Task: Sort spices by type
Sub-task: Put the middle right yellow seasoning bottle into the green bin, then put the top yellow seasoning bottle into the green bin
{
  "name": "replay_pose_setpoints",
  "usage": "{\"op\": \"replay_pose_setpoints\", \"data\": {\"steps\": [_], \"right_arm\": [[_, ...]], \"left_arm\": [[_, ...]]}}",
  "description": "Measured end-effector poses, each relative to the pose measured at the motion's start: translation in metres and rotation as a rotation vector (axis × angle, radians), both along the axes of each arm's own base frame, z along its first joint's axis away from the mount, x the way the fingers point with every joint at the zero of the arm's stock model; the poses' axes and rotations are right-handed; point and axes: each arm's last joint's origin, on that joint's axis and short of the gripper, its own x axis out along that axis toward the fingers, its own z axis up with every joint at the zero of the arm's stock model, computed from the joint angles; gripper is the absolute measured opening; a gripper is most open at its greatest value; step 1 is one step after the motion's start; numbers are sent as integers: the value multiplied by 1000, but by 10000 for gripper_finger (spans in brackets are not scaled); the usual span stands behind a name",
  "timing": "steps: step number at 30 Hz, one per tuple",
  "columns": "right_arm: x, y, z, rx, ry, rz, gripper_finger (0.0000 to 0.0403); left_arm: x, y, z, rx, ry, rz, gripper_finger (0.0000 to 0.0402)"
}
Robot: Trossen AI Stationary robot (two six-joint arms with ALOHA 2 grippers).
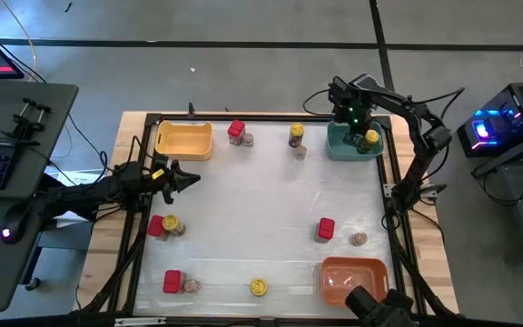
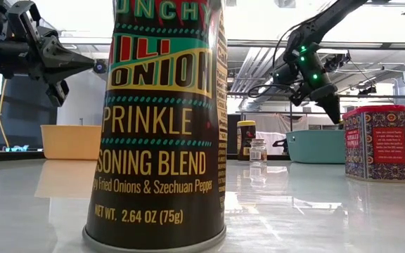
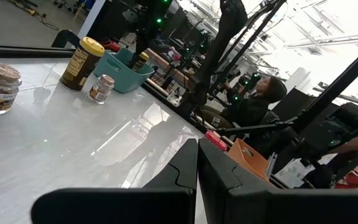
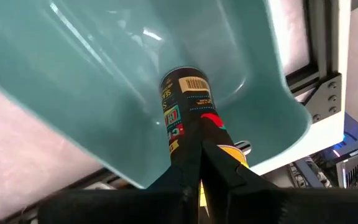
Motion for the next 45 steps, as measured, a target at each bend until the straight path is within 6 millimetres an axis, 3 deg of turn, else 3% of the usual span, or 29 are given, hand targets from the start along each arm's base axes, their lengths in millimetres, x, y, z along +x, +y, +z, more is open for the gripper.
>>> {"op": "replay_pose_setpoints", "data": {"steps": [11,16,21,28,33,36,40,45], "right_arm": [[0,2,0,54,-32,19,0],[12,4,5,64,-253,-54,0],[28,-2,32,-16,-394,-98,0],[69,-13,97,-240,-767,-163,0],[109,-18,100,-255,-824,-197,4],[129,-23,81,-241,-727,-205,37],[147,-32,58,-209,-645,-243,118],[155,-32,61,-194,-637,-237,224]], "left_arm": [[0,0,0,0,-1,0,0],[0,0,0,0,-1,0,0],[0,0,0,0,0,0,0],[0,0,0,0,0,0,0],[0,0,0,0,0,0,0],[0,0,0,0,0,0,0],[0,0,0,0,0,0,0],[0,0,0,0,0,0,0]]}}
